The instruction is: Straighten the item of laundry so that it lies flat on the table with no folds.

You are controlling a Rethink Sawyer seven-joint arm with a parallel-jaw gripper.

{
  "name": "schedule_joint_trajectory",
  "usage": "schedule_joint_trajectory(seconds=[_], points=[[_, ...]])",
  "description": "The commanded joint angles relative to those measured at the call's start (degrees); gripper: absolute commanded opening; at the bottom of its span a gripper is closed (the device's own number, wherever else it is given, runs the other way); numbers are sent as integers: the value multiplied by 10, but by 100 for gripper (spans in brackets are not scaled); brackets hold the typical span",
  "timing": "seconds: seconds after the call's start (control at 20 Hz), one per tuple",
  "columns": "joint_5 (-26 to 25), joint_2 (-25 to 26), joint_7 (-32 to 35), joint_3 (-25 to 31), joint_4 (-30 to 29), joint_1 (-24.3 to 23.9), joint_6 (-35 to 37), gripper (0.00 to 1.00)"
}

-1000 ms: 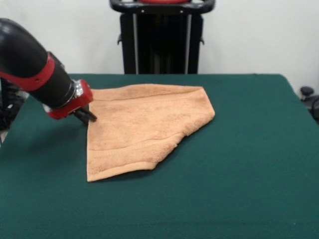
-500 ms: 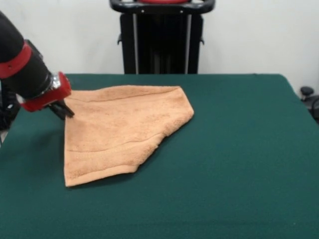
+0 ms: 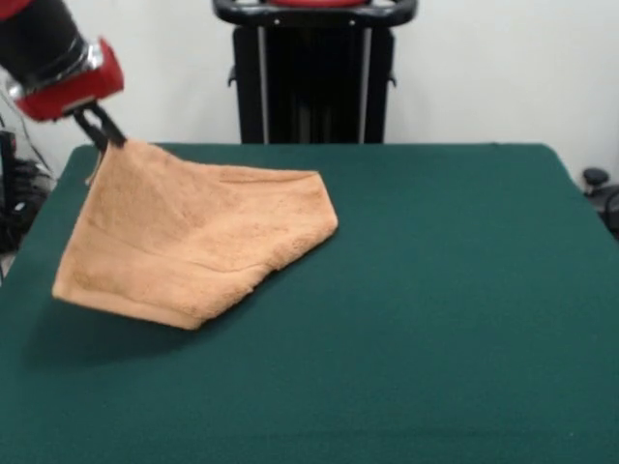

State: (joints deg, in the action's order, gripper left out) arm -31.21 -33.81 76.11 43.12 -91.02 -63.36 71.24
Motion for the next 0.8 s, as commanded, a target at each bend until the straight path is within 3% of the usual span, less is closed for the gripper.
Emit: schedule_joint_trajectory(seconds=[0.05, 0.45, 0.8], points=[[57, -121, 78, 19, -155, 53, -67, 0], [104, -186, 101, -5, -199, 90, -92, 0], [158, -259, 79, -19, -199, 108, -40, 0]])
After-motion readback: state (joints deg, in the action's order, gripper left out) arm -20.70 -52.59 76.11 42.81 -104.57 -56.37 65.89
